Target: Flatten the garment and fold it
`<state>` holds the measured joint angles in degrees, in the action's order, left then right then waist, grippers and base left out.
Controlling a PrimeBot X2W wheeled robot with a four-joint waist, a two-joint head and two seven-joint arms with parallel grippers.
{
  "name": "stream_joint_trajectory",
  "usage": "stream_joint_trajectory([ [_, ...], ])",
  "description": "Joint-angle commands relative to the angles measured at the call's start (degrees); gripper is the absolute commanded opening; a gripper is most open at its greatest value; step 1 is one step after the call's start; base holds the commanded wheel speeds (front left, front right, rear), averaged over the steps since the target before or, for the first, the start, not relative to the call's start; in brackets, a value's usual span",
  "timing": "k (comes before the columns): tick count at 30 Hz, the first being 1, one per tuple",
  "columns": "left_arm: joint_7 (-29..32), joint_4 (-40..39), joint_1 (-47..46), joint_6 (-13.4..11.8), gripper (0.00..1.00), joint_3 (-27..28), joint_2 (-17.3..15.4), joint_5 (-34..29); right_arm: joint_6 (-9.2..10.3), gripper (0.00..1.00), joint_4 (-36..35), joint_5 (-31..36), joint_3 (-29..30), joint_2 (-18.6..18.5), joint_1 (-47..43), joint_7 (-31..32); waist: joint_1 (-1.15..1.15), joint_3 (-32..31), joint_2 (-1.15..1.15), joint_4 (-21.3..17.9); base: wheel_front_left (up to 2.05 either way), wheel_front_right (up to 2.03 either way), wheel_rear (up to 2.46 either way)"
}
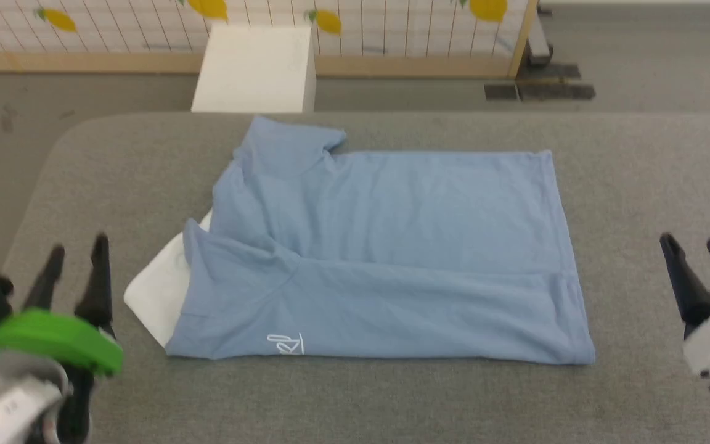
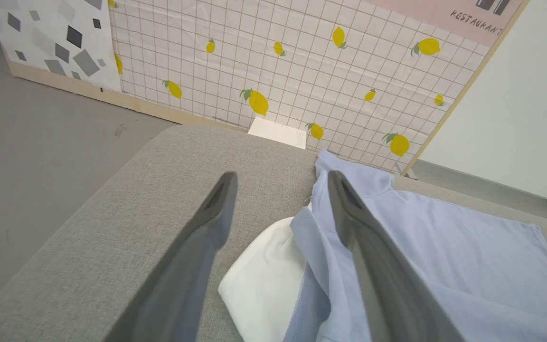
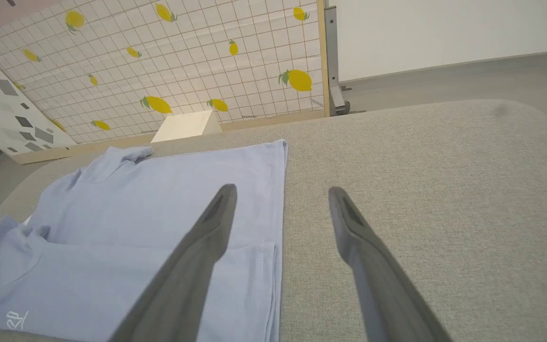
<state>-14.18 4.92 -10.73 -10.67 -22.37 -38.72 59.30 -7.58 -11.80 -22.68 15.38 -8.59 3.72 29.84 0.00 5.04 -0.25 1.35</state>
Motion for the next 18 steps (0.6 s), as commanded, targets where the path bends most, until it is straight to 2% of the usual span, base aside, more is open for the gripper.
stream_joint_trajectory([
  [1, -0.60, -0.66, 2.76, -0.36, 1.00, 0.98, 1.23, -2.40, 0.09, 1.00, 0.38, -0.09, -0.39, -0.12, -2.34, -3.65, 0.00, -3.65, 0.25, 0.79, 0.00, 0.00, 0.00],
  [3, -0.76, -1.47, 5.66, -0.34, 1.00, 2.34, 2.69, -6.08, 0.09, 1.00, 1.39, 0.13, -0.61, -0.23, -4.94, -8.21, 0.00, -4.32, 0.25, 1.05, 0.00, 0.00, 0.00],
  [8, -0.80, -1.80, 11.34, 1.66, 1.00, 4.80, 6.60, -13.95, 0.09, 1.00, 4.42, -0.21, -1.59, 0.11, -9.34, -15.76, 0.00, -4.93, 0.25, 1.33, 0.00, 0.00, 0.00],
  [12, -0.81, -1.09, 13.64, 3.32, 1.00, 5.07, 8.69, -16.54, 0.09, 1.00, 7.18, -0.63, -2.54, 0.32, -10.97, -18.06, 0.00, -4.92, 0.25, 1.34, 0.00, 0.00, 0.00],
  [18, -0.79, 1.02, 14.07, 5.09, 1.00, 4.69, 9.48, -17.54, 0.09, 1.00, 9.70, -1.10, -3.69, 0.11, -10.81, -19.22, 0.00, -4.80, 0.25, 0.90, 0.00, 0.00, 0.00],
])
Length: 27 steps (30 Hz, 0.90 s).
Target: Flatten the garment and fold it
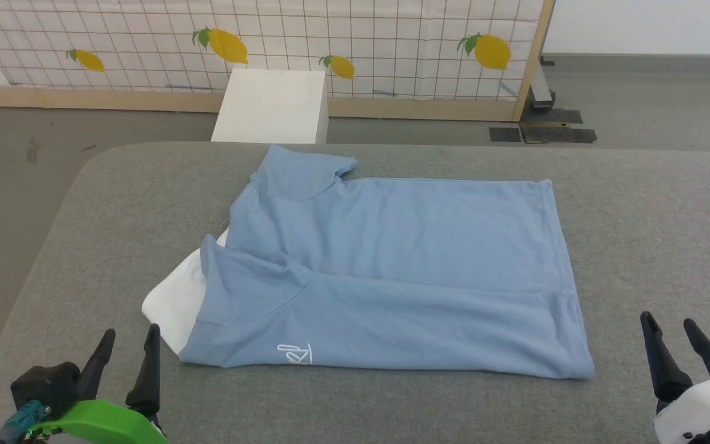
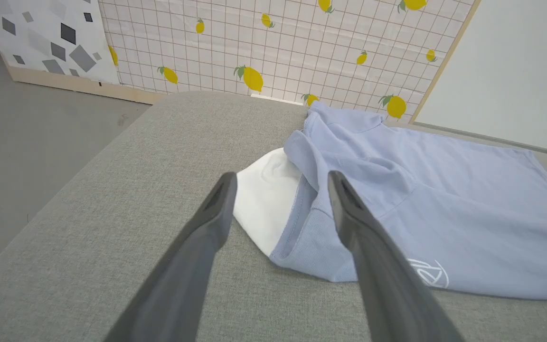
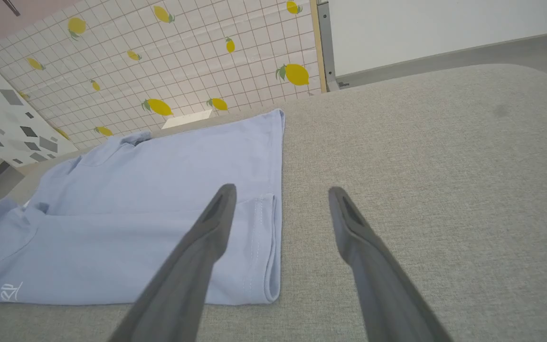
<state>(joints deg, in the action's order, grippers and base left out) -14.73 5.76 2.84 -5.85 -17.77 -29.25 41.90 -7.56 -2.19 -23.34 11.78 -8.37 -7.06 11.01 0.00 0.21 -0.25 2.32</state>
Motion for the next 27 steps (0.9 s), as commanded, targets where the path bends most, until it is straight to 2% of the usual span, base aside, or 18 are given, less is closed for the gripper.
stream_joint_trajectory([
  [1, -0.19, 0.56, 0.31, 0.45, 1.00, 0.01, 0.04, -0.12, 0.08, 1.00, 0.32, -0.46, -0.25, -0.19, 0.13, -0.51, 0.00, 0.07, 0.25, -0.14, 0.00, 0.00, 0.00],
  [6, 2.92, 1.11, -1.91, -0.35, 1.00, -0.56, -0.55, -0.22, 0.08, 1.00, 0.82, -0.33, -0.78, -0.65, 1.27, -0.47, 0.00, 0.72, 0.25, -0.26, 0.00, 0.00, 0.00],
  [9, 7.46, 0.44, -4.50, -1.18, 1.00, -1.38, -1.47, -0.29, 0.08, 1.00, 0.61, -0.03, -0.57, -0.63, 2.14, -0.19, 0.00, 1.55, 0.25, -0.15, 0.00, 0.00, 0.00],
  [13, 17.71, -0.46, -8.99, -1.96, 1.00, -3.80, -3.00, 0.22, 0.08, 1.00, -0.03, 0.68, -0.36, 0.03, 3.01, 0.31, 0.00, 2.95, 0.25, 0.18, 0.00, 0.00, 0.00],
  [21, 45.47, 0.21, -18.75, -4.14, 1.00, -10.58, -5.71, 2.66, 0.08, 1.00, -1.04, 2.48, -1.28, 1.89, 4.94, 1.39, 0.00, 6.89, 0.25, -0.03, 0.00, 0.00, 0.00],
  [24, 50.40, 1.22, -21.24, -4.31, 1.00, -12.08, -6.63, 2.20, 0.08, 1.00, -1.37, 3.05, -1.65, 2.51, 5.63, 1.43, 0.00, 8.39, 0.25, -0.50, 0.00, 0.00, 0.00],
  [27, 51.61, 3.81, -22.58, -4.15, 1.00, -12.47, -6.68, 2.06, 0.08, 1.00, -1.57, 3.52, -2.07, 3.04, 6.30, 1.48, 0.00, 9.68, 0.25, -1.10, 0.00, 0.00, 0.00],
])
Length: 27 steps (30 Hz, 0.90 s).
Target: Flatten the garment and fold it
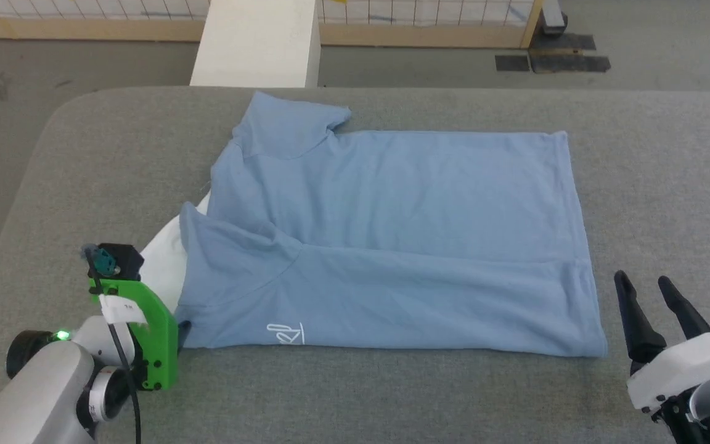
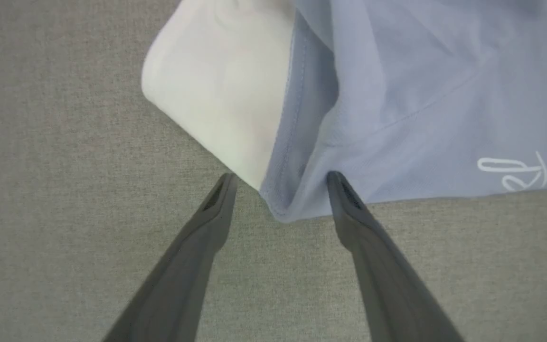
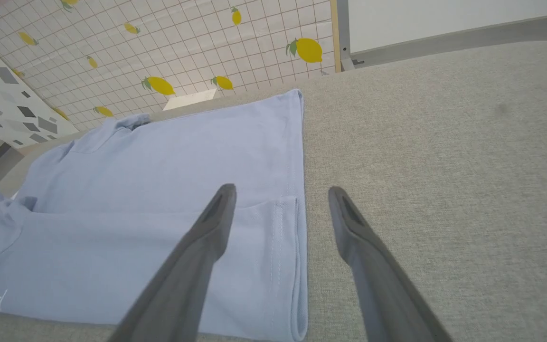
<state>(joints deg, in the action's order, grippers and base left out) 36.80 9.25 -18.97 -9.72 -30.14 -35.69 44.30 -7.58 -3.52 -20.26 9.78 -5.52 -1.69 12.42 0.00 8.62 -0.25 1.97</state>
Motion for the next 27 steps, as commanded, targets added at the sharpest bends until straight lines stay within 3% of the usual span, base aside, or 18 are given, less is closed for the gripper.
stream_joint_trajectory([
  [1, 0.32, 1.54, -1.00, -0.17, 1.00, -0.24, -0.11, -0.26, 0.09, 1.00, -0.33, 0.61, -0.13, 0.36, 1.09, 0.06, 0.00, 1.70, 0.25, -0.96, 0.00, 0.00, 0.00],
  [10, 1.47, 9.30, 0.92, 2.14, 1.00, -0.74, 3.42, 4.25, 0.09, 1.00, -0.73, 1.55, -0.51, 1.27, 1.67, 0.22, 0.00, 3.69, 0.25, -2.23, 0.00, 0.00, 0.00],
  [11, 1.58, 9.77, 1.24, 2.55, 0.37, -0.85, 3.63, 4.66, 0.09, 1.00, -0.84, 1.80, -0.63, 1.30, 1.68, 0.41, 0.00, 3.79, 0.25, -2.32, 0.00, 0.00, 0.00],
  [12, 1.22, 10.02, 1.42, 2.80, 0.00, -0.60, 3.94, 5.16, 0.09, 1.00, -0.99, 2.09, -0.73, 1.27, 1.69, 0.56, 0.00, 3.81, 0.25, -2.34, 0.00, 0.00, 0.00],
  [18, -2.34, 9.86, 2.89, 3.35, 0.00, 2.24, 4.61, 7.82, 0.09, 1.00, -2.21, 5.85, -2.46, -0.38, 1.57, 6.56, 0.00, 3.35, 0.25, -2.51, 0.00, 0.00, 0.00],
  [27, -7.58, 2.08, 6.69, 1.51, 0.00, 7.47, 3.13, 10.34, 0.09, 1.00, -3.07, 15.28, -3.50, -0.17, 6.02, 33.25, 0.00, 4.17, 0.25, -1.89, 0.00, 0.00, 0.00],
])
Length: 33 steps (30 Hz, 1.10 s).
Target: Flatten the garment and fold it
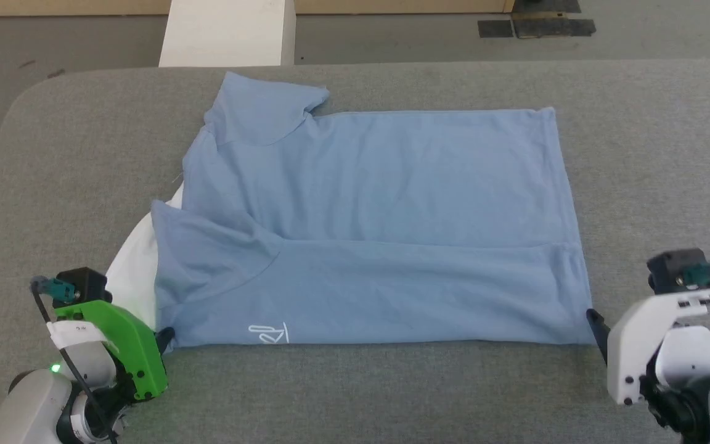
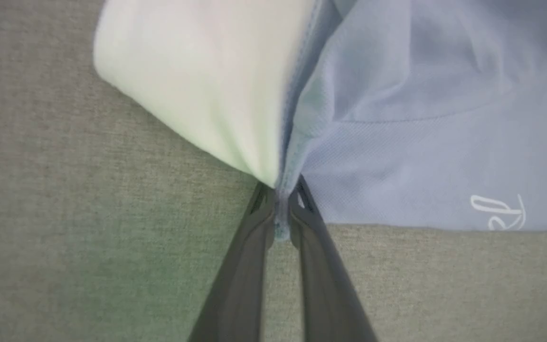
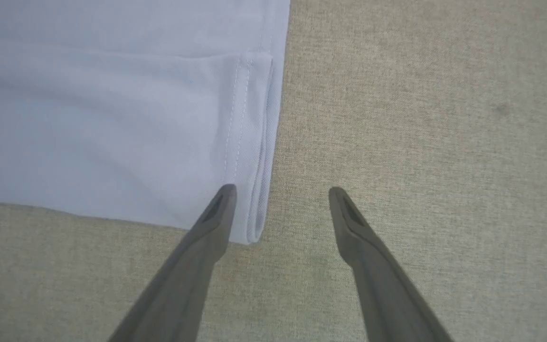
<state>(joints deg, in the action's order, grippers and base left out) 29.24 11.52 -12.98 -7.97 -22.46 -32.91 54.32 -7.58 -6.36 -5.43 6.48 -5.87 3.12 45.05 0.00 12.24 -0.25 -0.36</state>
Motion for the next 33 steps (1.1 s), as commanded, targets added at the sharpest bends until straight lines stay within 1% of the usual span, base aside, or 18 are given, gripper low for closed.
stream_joint_trajectory([
  [1, -0.03, -1.19, 0.92, -0.43, 0.00, 0.02, 0.04, 0.36, 0.09, 1.00, 0.02, 1.33, -0.58, 0.22, 2.15, 3.32, 0.00, 1.07, 0.25, 0.73, 0.00, 0.00, 0.00],
  [4, -0.25, -3.29, 1.08, -0.77, 0.00, 0.54, -0.35, 0.50, 0.09, 1.00, 1.53, 3.20, -1.91, -0.11, 4.26, 8.53, 0.00, 2.30, 0.25, 1.57, 0.00, 0.00, 0.00],
  [7, -0.40, -4.71, 1.24, -1.02, 0.00, 0.81, -0.52, 0.62, 0.09, 1.00, 3.47, 4.70, -3.31, -0.12, 5.51, 12.21, 0.00, 3.52, 0.25, 2.25, 0.00, 0.00, 0.00],
  [14, -1.08, -5.24, 1.53, -0.94, 0.00, 1.32, -0.35, 1.18, 0.09, 1.00, 7.77, 4.70, -6.32, -0.08, 6.08, 15.89, 0.00, 5.18, 0.25, 2.60, 0.00, 0.00, 0.00],
  [15, -1.29, -5.22, 1.52, -0.85, 0.00, 1.45, -0.33, 1.27, 0.09, 0.88, 8.08, 4.29, -6.19, 0.03, 6.15, 16.07, 0.00, 5.32, 0.25, 2.57, 0.00, 0.00, 0.00],
  [16, -1.41, -5.17, 1.55, -0.79, 0.00, 1.55, -0.33, 1.37, 0.09, 0.38, 8.24, 3.80, -6.07, 0.18, 6.26, 16.05, 0.00, 5.39, 0.25, 2.52, 0.00, 0.00, 0.00],
  [17, -1.58, -5.09, 1.62, -0.76, 0.00, 1.67, -0.34, 1.45, 0.09, 0.00, 8.20, 3.44, -6.05, 0.23, 6.43, 15.70, 0.00, 5.37, 0.25, 2.46, 0.00, 0.00, 0.00],
  [20, -2.35, -5.07, 1.86, -0.72, 0.00, 2.41, -0.15, 2.02, 0.09, 0.00, 7.63, 2.25, -5.30, 0.22, 6.99, 14.52, 0.00, 5.00, 0.25, 2.20, 0.00, 0.00, 0.00],
  [25, -4.07, -6.31, 2.82, -1.22, 0.00, 4.45, -0.01, 3.28, 0.09, 0.00, 5.29, 0.04, -2.26, -0.08, 7.58, 11.73, 0.00, 2.54, 0.25, 1.92, 0.00, 0.00, 0.00],
  [28, -5.31, -8.04, 4.04, -2.15, 0.00, 5.68, -0.26, 3.45, 0.09, 0.00, 3.24, -1.51, -0.36, -0.33, 6.64, 10.74, 0.00, -0.01, 0.25, 2.10, 0.00, 0.00, 0.00],
  [33, -5.42, -12.87, 8.03, -4.95, 0.00, 6.75, -1.41, 3.42, 0.09, 0.00, -0.37, -4.14, 1.53, -2.82, 2.48, 11.59, 0.00, -4.10, 0.25, 2.31, 0.00, 0.00, 0.00],
])
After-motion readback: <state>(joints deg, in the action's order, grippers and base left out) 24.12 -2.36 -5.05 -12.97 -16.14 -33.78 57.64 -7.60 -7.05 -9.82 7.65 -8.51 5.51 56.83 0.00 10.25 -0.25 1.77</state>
